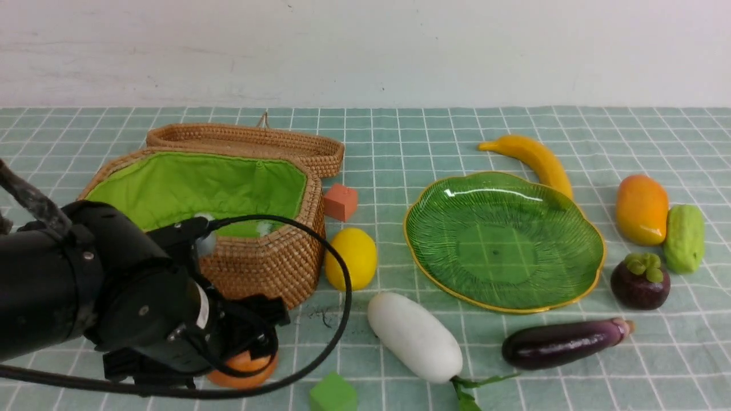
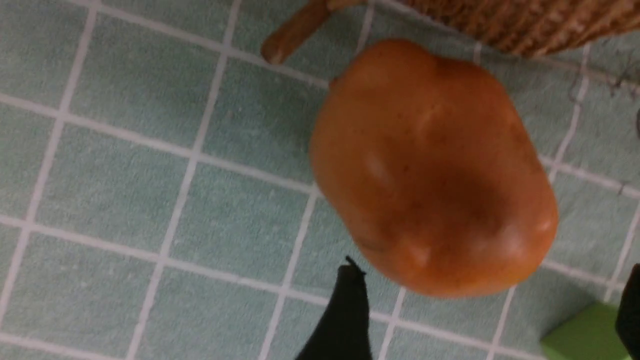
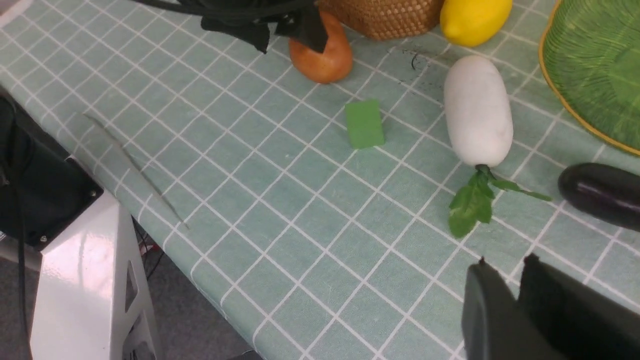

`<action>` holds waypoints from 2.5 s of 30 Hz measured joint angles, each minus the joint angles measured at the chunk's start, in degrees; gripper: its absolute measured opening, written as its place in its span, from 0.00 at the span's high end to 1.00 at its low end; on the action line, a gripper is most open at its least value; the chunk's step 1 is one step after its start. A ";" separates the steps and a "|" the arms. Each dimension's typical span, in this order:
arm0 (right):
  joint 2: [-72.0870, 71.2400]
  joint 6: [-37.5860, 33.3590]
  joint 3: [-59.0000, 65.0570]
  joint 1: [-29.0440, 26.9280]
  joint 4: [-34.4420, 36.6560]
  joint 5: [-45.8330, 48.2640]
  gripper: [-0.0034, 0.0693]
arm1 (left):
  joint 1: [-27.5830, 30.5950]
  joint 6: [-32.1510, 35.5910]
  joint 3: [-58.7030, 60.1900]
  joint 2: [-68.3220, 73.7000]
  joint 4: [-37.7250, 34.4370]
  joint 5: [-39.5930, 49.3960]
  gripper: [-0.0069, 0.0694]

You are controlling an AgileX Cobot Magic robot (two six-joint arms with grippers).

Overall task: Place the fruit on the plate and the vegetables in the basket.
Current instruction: Grab a potato with your left arm and place it in the basket on the left

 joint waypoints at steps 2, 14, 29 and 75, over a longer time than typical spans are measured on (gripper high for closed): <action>0.00 -0.35 0.00 0.06 0.00 0.00 0.81 | -0.05 -3.60 -0.06 0.42 1.86 -1.77 0.04; 0.00 -1.43 0.00 0.23 0.00 0.83 0.80 | -0.07 -21.21 -0.11 3.91 15.17 -1.02 0.10; 0.00 -2.29 0.00 0.34 0.00 1.29 0.80 | -0.07 -26.58 -0.15 7.07 17.89 -3.47 0.13; 0.00 -2.69 0.00 0.34 0.18 1.29 0.79 | -0.11 -21.02 -0.76 8.94 13.58 -1.65 0.13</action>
